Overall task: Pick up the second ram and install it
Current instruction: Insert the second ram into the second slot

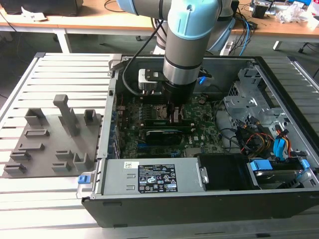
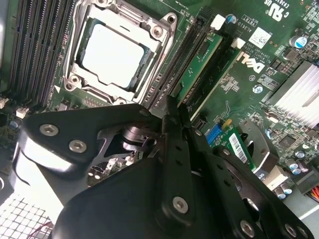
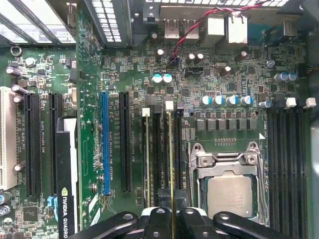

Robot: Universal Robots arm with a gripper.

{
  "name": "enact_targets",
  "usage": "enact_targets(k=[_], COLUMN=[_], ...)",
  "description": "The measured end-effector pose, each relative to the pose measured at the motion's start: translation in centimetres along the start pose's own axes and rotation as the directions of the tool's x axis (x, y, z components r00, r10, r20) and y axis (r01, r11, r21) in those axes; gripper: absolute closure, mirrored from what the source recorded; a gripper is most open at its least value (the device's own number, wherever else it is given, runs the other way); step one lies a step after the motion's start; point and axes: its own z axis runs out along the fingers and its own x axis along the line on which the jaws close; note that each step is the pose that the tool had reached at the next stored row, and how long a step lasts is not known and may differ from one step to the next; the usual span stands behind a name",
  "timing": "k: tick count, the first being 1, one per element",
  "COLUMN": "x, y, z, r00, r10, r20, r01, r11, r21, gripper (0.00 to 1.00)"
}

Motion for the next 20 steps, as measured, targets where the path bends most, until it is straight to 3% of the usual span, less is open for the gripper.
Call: enact_targets(k=[20], x=[-0.05], y=[-0.13], z=[0.27], r00=[1.0000], r10=[0.007], r20=[0.0028], r01=[-0.007], r11=[1.0000], r21=[0.0003], gripper=[0.86])
